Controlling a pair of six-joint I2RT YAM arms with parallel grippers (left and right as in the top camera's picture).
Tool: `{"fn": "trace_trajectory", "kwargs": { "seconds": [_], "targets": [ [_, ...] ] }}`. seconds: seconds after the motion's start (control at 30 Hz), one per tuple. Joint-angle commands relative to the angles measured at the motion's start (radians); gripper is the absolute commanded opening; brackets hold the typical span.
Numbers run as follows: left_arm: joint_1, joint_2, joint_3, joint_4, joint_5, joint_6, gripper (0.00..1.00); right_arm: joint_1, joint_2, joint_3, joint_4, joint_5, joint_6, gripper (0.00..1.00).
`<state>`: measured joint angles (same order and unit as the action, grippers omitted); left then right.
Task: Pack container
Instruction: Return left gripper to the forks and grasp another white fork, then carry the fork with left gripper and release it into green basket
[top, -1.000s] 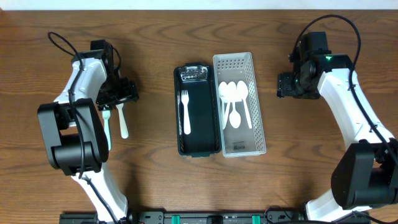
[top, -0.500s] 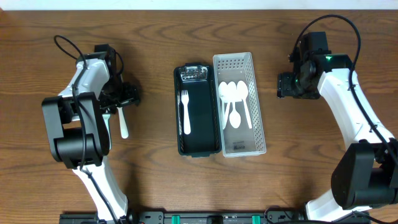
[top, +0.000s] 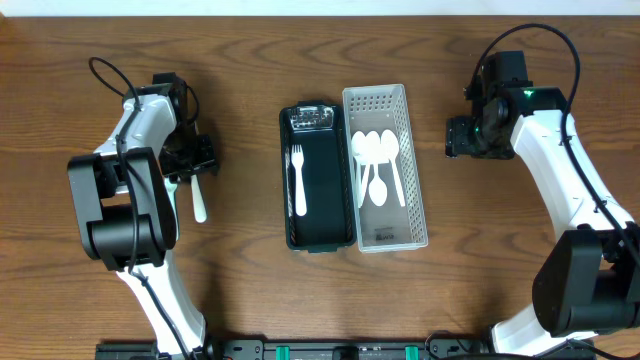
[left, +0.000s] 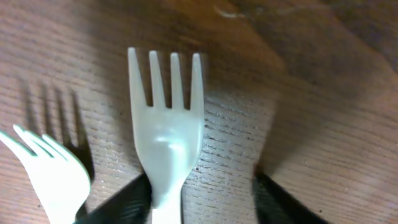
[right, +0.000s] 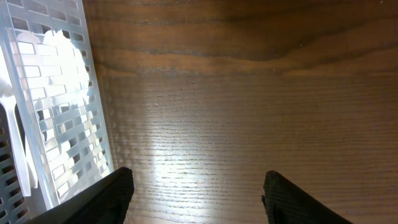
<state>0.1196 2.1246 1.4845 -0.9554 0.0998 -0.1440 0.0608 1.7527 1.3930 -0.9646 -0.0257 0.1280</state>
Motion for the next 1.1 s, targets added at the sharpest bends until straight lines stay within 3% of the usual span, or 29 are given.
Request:
{"fn": "trace_trajectory", "kwargs": {
  "seconds": [0.0,0.4,0.5,0.67,0.9,1.07],
  "targets": [
    [-0.001,0.045,-0.008,-0.005,0.005,0.01,0.4,-0.002,-0.013,0.015,0.0,0.007,-0.01,0.7],
    [-0.001,0.045,-0.008,-0.013,0.005,0.01,0.19,-0.002,-0.013,0.015,0.0,0.007,-0.01,0.7],
    [-0.001,0.045,-0.008,-0.013,0.005,0.01,0.19,-0.002,-0.013,0.015,0.0,0.007,-0.01,0.7],
    [-0.001,0.045,-0.008,-0.011,0.005,0.01,0.06,-0.002,-0.013,0.015,-0.001,0.007,-0.01,0.7],
    [-0.02,-0.019,0.053,-0.076,0.006,0.01,0.06,-0.002,-0.013,0.015,0.001,0.007,-0.01,0.7],
    [-0.131,-0.187,0.164,-0.163,0.007,-0.008,0.06,-0.002,-0.013,0.015,0.009,0.008,-0.01,0.7]
  ]
}}
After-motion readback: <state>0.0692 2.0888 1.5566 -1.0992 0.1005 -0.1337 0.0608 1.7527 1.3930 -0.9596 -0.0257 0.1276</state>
